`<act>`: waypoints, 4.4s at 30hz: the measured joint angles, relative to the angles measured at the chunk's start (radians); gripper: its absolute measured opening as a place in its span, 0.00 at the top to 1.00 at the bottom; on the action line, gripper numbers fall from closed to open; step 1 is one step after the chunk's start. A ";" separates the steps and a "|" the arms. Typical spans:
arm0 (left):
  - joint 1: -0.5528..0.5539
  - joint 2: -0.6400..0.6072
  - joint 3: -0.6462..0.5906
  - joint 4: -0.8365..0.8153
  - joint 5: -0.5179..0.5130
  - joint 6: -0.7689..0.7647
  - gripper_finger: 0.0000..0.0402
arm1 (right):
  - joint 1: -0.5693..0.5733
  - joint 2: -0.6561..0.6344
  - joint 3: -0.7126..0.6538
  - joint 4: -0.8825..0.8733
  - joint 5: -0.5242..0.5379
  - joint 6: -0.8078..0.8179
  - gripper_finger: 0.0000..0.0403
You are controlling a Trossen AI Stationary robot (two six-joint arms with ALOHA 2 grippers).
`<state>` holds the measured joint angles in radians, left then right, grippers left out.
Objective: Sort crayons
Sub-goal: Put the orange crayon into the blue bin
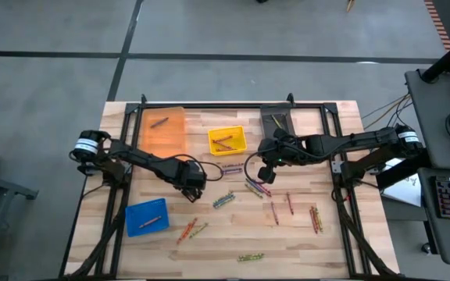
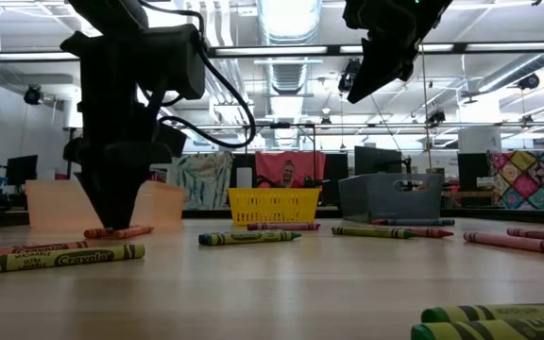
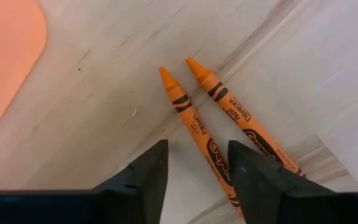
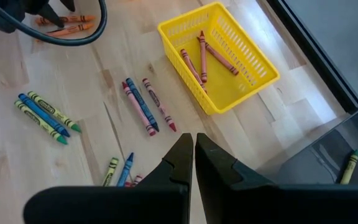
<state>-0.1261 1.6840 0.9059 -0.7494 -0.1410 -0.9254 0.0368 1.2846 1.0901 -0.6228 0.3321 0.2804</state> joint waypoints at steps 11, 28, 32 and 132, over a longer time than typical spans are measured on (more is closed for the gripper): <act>0.000 -0.004 -0.027 0.043 0.001 -0.006 0.87 | 0.000 0.000 0.000 0.005 0.000 0.000 0.98; 0.001 -0.037 -0.041 0.046 0.000 -0.004 1.00 | 0.000 0.000 0.000 0.007 0.001 -0.009 0.98; 0.001 -0.076 -0.043 0.029 0.001 0.020 1.00 | 0.000 0.000 0.000 0.007 0.000 -0.016 0.98; -0.714 -0.191 -0.065 -0.312 0.028 -0.150 1.00 | 0.000 0.009 -0.015 0.033 0.008 -0.072 0.98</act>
<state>-0.8397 1.4930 0.8406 -1.0615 -0.1134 -1.0756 0.0368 1.2938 1.0748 -0.5897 0.3401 0.2089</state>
